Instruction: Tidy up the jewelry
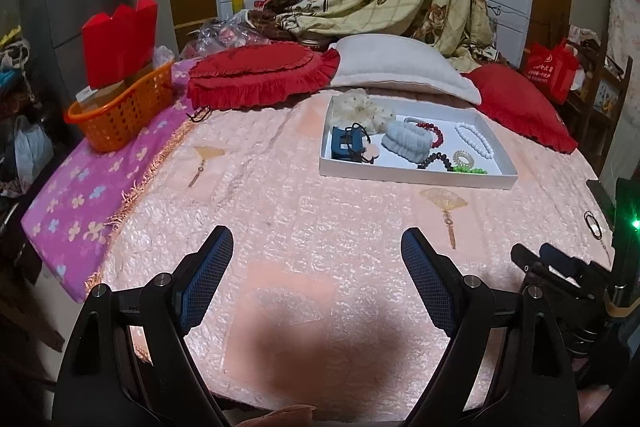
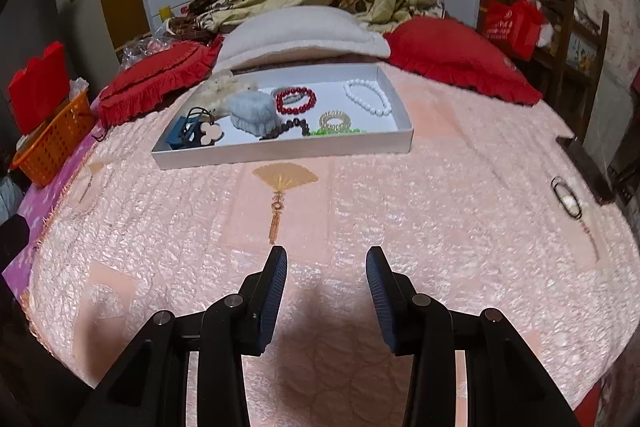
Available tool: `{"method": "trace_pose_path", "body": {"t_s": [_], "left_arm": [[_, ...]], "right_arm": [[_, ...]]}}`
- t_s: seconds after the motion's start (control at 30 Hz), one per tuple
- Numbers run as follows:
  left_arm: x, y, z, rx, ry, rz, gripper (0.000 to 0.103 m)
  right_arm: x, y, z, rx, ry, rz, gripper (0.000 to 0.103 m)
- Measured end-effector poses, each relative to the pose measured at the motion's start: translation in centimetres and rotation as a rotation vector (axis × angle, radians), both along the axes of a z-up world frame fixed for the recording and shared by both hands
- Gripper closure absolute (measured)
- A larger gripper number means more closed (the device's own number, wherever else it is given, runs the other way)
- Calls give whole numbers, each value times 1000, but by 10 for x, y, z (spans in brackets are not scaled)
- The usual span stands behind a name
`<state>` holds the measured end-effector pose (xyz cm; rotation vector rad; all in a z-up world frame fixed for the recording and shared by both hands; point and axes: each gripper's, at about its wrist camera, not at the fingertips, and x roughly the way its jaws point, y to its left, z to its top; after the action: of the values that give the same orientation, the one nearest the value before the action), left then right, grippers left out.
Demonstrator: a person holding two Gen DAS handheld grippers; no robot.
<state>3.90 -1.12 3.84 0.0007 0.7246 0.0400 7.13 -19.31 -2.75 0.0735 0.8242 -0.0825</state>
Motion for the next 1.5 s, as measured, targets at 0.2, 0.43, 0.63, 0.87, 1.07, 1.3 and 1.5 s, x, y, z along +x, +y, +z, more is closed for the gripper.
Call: {"method": "trace_pose_path", "body": {"t_s": [0.2,0.43,0.63,0.87,1.07,1.3,1.5], "left_arm": [[5,1,-5,-14,28,-15,17],[9,7,-14,-50,76,2,17],[9,8,-17,-51,85,1,17],[11,5,-23,-38,114,0,17],[12,0,-27,-23,126,-7,17],[12,-5,-26,-9,127,-22,17],[12,-5,-25,-13,132,-17,17]], "right_arm": [[4,0,-3,7,20,-11,64],[8,11,-3,-22,30,18,64],[10,16,-6,-23,43,21,64],[8,19,-9,-31,49,22,64],[6,12,0,-33,21,4,64],[6,4,7,-23,6,-22,64],[6,3,5,-32,8,-27,64]]}}
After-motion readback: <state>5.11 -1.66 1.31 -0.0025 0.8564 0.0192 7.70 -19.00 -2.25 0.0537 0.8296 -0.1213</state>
